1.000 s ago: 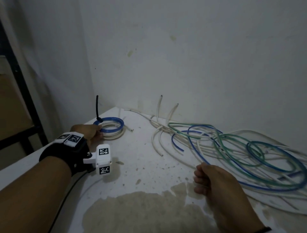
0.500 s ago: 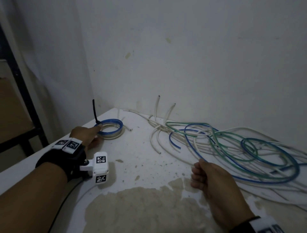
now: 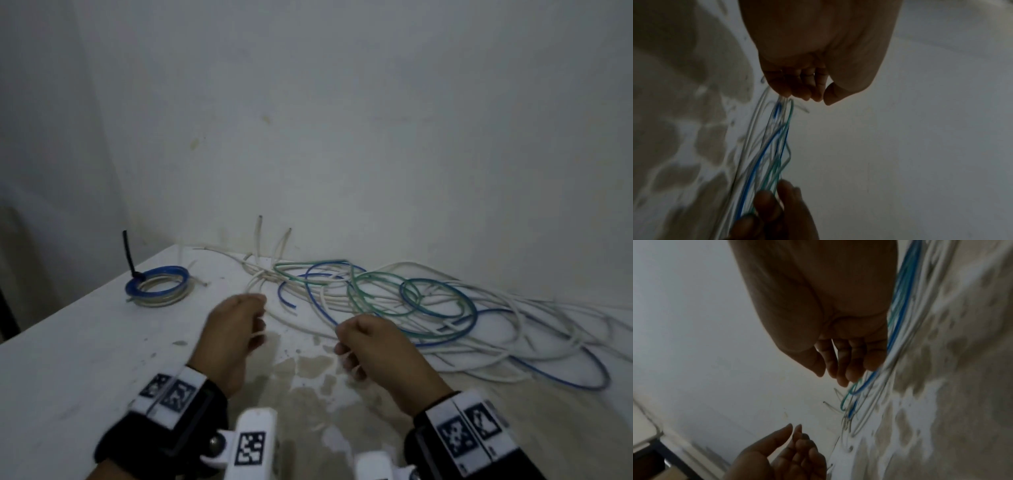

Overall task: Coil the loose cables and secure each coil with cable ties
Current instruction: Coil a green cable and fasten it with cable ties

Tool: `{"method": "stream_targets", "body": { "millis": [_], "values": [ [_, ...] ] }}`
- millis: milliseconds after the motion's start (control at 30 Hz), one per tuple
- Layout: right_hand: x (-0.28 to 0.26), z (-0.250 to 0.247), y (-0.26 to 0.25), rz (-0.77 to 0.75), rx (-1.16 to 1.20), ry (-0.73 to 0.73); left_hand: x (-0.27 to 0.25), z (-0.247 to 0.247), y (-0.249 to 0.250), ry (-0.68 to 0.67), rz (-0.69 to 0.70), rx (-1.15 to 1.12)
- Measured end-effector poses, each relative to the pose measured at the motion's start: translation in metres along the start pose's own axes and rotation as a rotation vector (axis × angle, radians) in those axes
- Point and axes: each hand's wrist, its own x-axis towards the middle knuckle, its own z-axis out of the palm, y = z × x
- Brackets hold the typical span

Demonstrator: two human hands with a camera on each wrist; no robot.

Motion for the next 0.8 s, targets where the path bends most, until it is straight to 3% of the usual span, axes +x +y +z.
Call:
{"method": "stream_targets", "body": {
  "millis": [167,333,500,800],
  "values": [
    [-0.017,-0.067,0.016,-0.096,-0.492,0.079,-0.016,0.061,-0.043,-0.067,-0.228,-0.182],
    [-0.012,-0.112,0.029,-0.04,-0.766,0.118,-0.02,0.076,-0.067,-0.111,-0.233,-0.255],
    [0.022,-0.116,0.03,-0.004,-0.852,0.091,-0.017,0.076,-0.076,-0.161,-0.15,-0.174],
    [0.073,-0.091,0.021,0.08,-1.105,-0.097,-0.011,0.071,-0.073,-0.164,-0.22,-0.223]
  ]
}}
